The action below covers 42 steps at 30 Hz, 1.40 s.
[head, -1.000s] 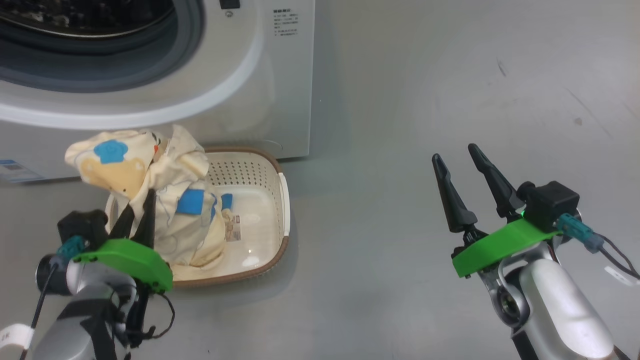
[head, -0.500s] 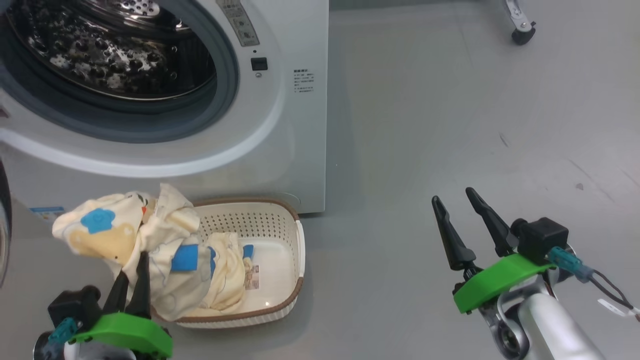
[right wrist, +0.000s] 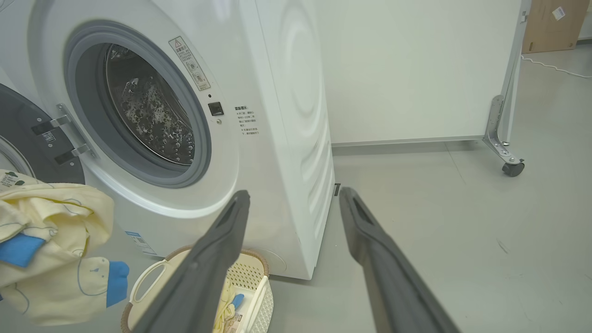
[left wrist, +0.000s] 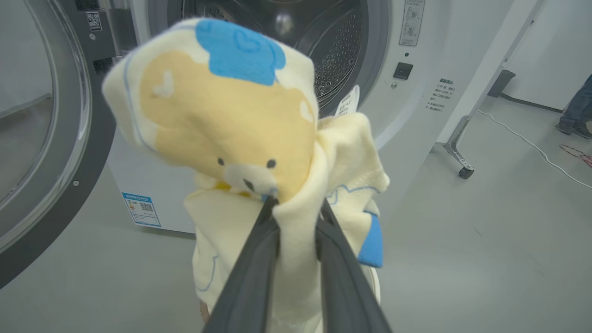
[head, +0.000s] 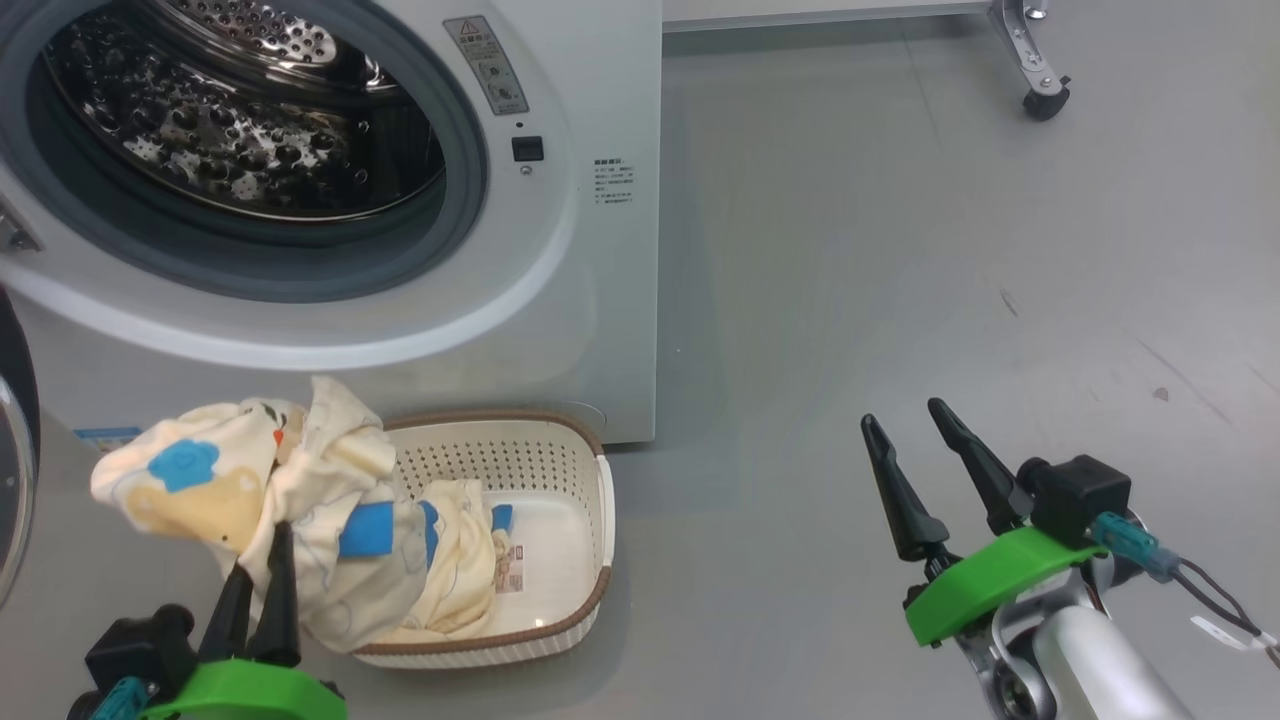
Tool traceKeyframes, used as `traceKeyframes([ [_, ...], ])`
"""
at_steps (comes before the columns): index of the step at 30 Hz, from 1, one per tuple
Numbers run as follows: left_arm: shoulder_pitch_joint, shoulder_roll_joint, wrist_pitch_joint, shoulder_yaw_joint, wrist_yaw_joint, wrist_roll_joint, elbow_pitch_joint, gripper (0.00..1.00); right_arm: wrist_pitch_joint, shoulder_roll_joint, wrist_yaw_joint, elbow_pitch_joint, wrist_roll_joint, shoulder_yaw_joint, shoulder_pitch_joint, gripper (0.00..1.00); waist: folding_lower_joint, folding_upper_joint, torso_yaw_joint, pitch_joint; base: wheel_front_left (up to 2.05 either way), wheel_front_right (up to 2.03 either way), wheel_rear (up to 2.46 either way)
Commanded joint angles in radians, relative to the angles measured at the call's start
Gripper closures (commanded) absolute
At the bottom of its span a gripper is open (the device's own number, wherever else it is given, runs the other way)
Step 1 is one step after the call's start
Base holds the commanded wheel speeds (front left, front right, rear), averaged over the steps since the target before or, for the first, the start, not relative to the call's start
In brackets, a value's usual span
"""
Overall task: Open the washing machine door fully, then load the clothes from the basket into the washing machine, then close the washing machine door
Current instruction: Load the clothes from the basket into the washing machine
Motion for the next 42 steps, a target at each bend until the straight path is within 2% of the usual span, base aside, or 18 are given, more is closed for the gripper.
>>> traceKeyframes([
  [1, -0.034, 0.011, -0.014, 0.056, -0.003, 0.015, -0.042, 1.00, -0.010, 0.000, -0.003, -0.033, 0.009, 0.015, -0.024, 0.00, 0.0001, -0.0001, 0.001, 0.007, 0.00, 0.00, 0.00],
  [10, -0.079, -0.018, -0.014, 0.127, -0.041, 0.026, -0.069, 1.00, -0.010, 0.000, -0.003, -0.044, 0.005, 0.010, -0.042, 0.00, 0.0001, -0.0001, -0.006, 0.065, 0.00, 0.00, 0.00],
  [21, -0.285, 0.019, -0.014, 0.185, -0.069, 0.021, -0.066, 1.00, -0.010, -0.001, -0.003, -0.069, -0.005, 0.000, -0.088, 0.00, 0.0001, -0.0001, -0.028, 0.224, 0.00, 0.00, 0.00],
  [27, -0.451, 0.085, -0.005, 0.201, -0.075, 0.003, -0.045, 1.00, -0.010, 0.004, -0.003, -0.085, -0.009, 0.000, -0.121, 0.00, 0.0001, -0.0001, -0.053, 0.337, 0.00, 0.00, 0.00],
  [33, -0.672, 0.173, 0.062, 0.205, -0.080, -0.027, -0.011, 1.00, -0.010, 0.013, -0.003, -0.109, -0.007, -0.006, -0.162, 0.00, 0.0001, -0.0001, -0.095, 0.464, 0.00, 0.00, 0.00],
  [42, -1.035, 0.324, 0.172, 0.133, -0.086, -0.036, 0.077, 1.00, -0.010, 0.032, -0.003, -0.143, 0.014, -0.013, -0.210, 0.00, 0.0001, -0.0001, -0.162, 0.652, 0.00, 0.00, 0.00],
])
